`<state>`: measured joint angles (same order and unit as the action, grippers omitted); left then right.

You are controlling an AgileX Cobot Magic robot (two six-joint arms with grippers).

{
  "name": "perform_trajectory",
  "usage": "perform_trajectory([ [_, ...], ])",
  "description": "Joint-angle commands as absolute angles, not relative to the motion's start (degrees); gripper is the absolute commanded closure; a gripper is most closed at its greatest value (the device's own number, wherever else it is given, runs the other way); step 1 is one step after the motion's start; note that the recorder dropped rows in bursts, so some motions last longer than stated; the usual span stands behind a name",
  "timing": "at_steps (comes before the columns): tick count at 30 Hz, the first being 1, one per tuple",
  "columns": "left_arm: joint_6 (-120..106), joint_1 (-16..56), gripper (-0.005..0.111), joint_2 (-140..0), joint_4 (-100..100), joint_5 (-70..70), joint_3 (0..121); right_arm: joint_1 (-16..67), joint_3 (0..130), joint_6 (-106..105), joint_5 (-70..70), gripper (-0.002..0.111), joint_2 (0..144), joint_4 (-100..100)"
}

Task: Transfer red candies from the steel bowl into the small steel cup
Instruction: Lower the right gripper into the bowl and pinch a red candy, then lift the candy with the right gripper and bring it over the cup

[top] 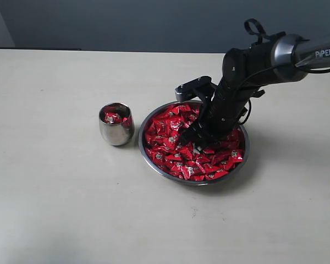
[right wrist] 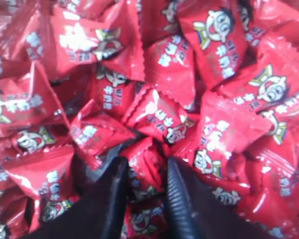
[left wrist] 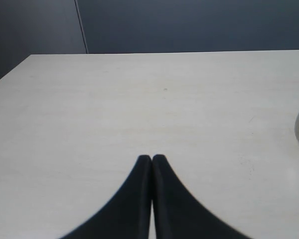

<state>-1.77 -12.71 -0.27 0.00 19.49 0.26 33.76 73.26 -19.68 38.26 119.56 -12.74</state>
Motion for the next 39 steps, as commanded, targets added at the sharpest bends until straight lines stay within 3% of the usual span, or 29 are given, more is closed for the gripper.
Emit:
perform_trajectory([
  [1, -1.7, -12.4, 0.106, 0.0, -0.3, 18.9, 0.0, 33.8, 73.1, -19.9, 37.6, 0.104, 120.2, -13.1],
  [3, -1.7, -12.4, 0.106, 0.0, -0.3, 18.9, 0.0, 33.8, 73.1, -19.9, 37.3, 0.109, 120.2, -13.1],
  [39, -1.7, -12.4, 0.106, 0.0, -0.3, 18.9, 0.0, 33.8, 80.4, -19.9, 39.5, 0.109, 109.3, -14.8],
])
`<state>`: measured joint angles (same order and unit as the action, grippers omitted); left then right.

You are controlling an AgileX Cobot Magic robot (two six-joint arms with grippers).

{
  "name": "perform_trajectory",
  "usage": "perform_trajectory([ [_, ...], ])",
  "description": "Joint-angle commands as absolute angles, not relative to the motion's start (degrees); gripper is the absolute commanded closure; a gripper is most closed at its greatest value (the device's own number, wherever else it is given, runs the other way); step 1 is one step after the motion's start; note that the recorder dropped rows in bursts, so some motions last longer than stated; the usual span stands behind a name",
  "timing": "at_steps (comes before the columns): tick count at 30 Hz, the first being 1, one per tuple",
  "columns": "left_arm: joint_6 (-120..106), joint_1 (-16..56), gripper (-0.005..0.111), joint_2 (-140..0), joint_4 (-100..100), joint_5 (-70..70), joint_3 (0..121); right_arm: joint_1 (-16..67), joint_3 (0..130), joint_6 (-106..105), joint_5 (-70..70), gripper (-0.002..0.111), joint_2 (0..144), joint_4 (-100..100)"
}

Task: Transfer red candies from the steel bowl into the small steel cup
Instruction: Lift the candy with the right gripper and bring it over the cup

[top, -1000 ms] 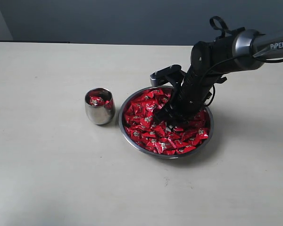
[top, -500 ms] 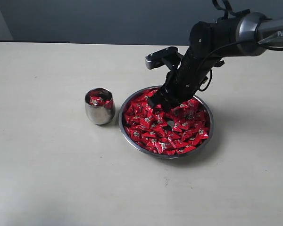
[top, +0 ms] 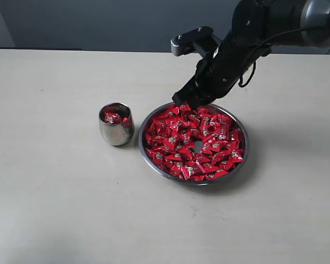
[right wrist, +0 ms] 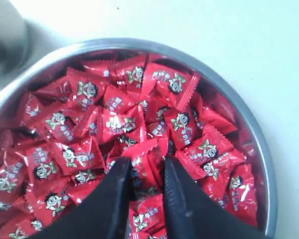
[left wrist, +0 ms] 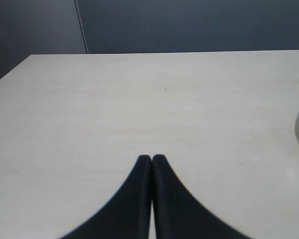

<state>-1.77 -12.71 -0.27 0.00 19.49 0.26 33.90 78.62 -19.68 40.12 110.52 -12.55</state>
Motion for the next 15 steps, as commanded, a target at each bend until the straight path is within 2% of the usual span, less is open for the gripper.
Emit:
perform_trajectory([
  [1, -1.7, -12.4, 0.106, 0.0, -0.3, 18.9, 0.0, 33.8, 81.2, -20.1, 39.5, 0.109, 109.3, -15.6],
  [15, -1.7, -12.4, 0.106, 0.0, -0.3, 18.9, 0.0, 42.2, 99.3, -21.4, 43.8, 0.109, 116.8, -19.9],
])
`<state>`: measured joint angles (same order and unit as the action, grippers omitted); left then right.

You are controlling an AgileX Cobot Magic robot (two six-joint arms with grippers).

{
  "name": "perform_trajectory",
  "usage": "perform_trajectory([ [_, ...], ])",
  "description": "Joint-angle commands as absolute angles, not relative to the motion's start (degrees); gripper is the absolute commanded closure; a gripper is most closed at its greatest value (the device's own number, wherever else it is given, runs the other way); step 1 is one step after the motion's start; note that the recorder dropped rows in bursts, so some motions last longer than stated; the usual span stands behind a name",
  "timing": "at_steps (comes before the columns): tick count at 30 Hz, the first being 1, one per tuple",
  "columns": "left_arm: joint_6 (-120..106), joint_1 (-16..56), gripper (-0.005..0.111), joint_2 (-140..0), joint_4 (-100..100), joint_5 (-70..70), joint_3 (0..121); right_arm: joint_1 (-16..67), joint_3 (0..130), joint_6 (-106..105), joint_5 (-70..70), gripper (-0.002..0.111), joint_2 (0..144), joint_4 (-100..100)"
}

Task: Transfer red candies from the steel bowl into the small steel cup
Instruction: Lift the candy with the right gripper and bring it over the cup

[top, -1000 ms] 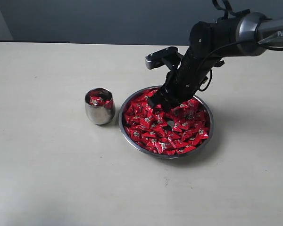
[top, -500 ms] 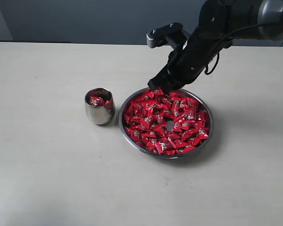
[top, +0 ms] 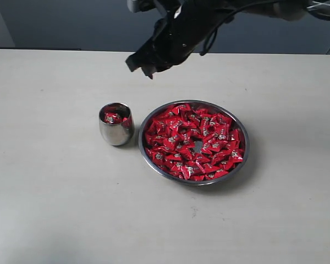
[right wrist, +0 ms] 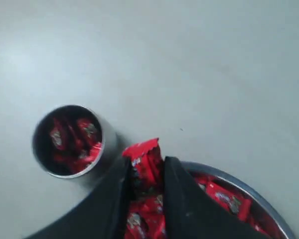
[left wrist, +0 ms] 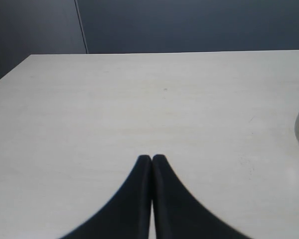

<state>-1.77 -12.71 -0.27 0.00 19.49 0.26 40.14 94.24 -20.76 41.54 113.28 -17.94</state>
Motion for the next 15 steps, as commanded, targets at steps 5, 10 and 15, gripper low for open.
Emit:
perform_trajectory([
  [5, -1.7, -12.4, 0.106, 0.0, -0.3, 18.9, 0.0, 43.7, 105.6, -20.9, 46.4, 0.109, 121.8, -20.5],
  [10, -1.7, -12.4, 0.106, 0.0, -0.3, 18.9, 0.0, 45.2, 109.5, -20.9, 49.1, 0.109, 125.8, -22.2],
  [15, -1.7, -12.4, 0.106, 0.0, -0.3, 18.9, 0.0, 45.7, 110.0, -20.9, 49.3, 0.109, 127.6, -22.1],
])
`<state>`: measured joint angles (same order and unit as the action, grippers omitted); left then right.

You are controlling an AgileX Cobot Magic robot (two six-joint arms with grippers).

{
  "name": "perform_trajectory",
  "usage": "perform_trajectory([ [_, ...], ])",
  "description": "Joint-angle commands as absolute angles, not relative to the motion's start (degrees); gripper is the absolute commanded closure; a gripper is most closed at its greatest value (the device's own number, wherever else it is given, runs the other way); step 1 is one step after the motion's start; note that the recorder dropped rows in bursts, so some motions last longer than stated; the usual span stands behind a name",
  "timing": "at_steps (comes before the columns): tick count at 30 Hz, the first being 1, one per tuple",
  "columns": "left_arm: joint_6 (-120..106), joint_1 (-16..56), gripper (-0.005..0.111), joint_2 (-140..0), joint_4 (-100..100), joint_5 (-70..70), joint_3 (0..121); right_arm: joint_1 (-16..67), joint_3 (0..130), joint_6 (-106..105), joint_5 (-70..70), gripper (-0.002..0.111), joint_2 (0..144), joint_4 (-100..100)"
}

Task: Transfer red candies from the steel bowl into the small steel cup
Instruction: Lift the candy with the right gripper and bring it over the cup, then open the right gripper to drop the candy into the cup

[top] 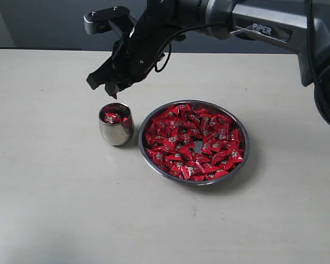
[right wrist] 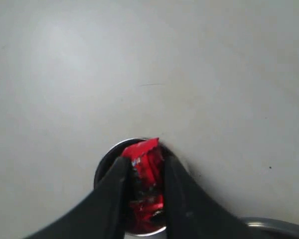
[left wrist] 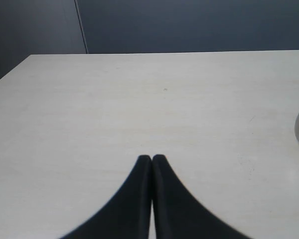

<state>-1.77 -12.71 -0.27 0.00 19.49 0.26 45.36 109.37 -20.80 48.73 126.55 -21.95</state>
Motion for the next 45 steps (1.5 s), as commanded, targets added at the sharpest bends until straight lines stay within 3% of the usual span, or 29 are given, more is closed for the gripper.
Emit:
perform_trajectory([
  [1, -1.7, -12.4, 0.106, 0.0, -0.3, 18.9, 0.0, 45.7, 110.0, -20.9, 49.6, 0.109, 128.1, -22.0],
  [45, -1.7, -12.4, 0.106, 0.0, -0.3, 18.9, 0.0, 45.7, 110.1, -23.5, 51.2, 0.109, 129.5, -20.3],
])
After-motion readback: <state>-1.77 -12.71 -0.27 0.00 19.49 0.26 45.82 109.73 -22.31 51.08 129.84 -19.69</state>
